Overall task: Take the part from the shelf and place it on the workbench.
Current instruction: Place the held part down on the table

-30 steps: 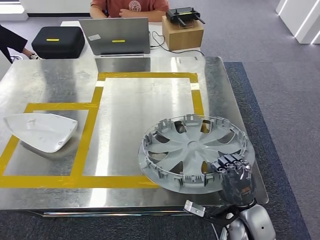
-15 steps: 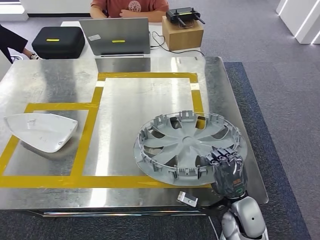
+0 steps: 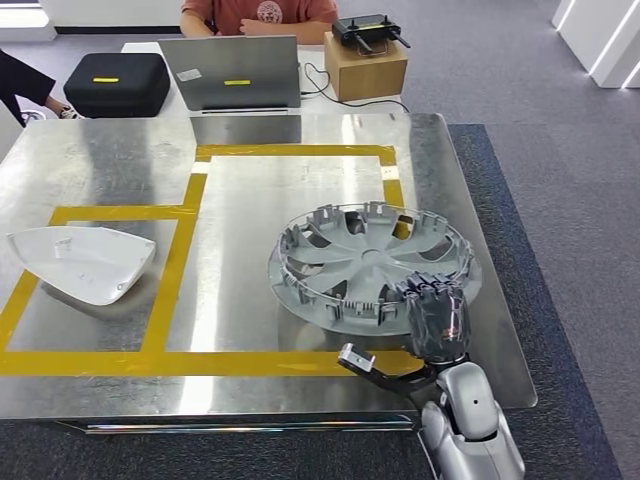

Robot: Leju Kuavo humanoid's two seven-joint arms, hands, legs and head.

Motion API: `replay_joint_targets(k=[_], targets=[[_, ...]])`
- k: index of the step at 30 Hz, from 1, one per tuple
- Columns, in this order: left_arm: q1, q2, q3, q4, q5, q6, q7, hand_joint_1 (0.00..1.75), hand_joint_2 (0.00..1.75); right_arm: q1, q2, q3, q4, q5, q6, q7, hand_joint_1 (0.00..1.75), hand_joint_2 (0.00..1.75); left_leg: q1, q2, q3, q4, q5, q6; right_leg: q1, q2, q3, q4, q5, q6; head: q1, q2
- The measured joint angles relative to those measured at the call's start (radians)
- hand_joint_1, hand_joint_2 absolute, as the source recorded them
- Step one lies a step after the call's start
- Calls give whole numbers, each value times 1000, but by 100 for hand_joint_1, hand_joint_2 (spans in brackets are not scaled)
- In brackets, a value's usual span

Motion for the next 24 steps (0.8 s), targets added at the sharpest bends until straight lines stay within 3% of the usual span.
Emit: replay_joint_targets(k=[24], targets=[[-4, 0, -14, 0, -4, 2, 11, 0, 0, -37, -1, 34, 83, -22, 0, -8, 175, 175, 0, 0, 0, 0, 0, 0, 0, 0, 0, 0, 0, 0, 0, 0]])
